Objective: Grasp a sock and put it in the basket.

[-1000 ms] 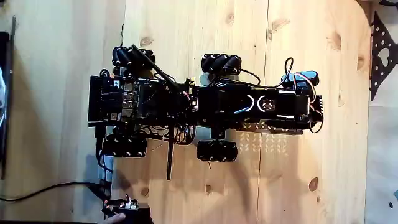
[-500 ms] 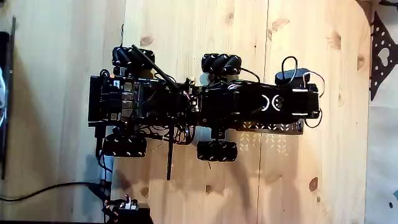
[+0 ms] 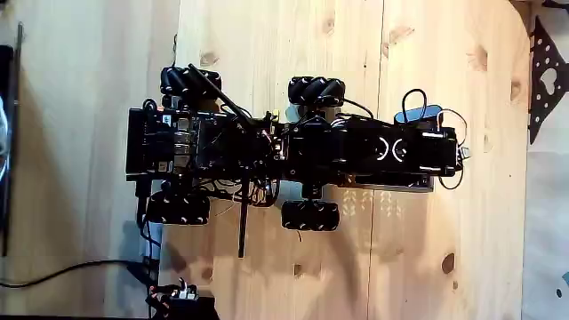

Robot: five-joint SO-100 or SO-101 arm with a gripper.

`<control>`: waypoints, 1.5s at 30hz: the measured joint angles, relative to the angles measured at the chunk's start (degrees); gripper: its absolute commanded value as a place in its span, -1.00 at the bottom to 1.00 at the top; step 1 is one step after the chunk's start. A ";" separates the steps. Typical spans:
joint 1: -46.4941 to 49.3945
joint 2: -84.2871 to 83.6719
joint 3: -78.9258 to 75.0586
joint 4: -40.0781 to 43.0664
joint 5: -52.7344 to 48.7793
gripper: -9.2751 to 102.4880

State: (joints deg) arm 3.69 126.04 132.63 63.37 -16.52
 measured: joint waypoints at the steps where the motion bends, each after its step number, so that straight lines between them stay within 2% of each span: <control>1: -1.23 1.85 0.00 -1.85 1.67 -0.18; 2: -2.55 3.43 0.00 -4.04 3.52 -0.31; 4: -6.15 4.39 0.00 -9.67 5.80 -0.79; 5: -8.09 4.13 0.00 -12.83 6.50 -0.84; 10: -16.17 0.79 0.35 -25.40 9.67 -0.84; 14: -16.00 1.85 4.22 -29.62 16.79 -0.84; 18: -17.67 12.74 16.61 -33.31 19.51 -0.84; 23: -16.08 29.62 27.86 -33.49 19.78 -0.84; 31: -6.50 39.90 33.66 -33.40 23.64 -0.84; 35: -5.63 44.82 36.74 -31.82 24.17 -0.84; 39: -3.78 47.37 37.18 -24.96 24.26 -0.84; 45: -2.29 51.06 37.44 -8.61 23.82 -0.83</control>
State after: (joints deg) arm 1.41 177.10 170.07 54.76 7.29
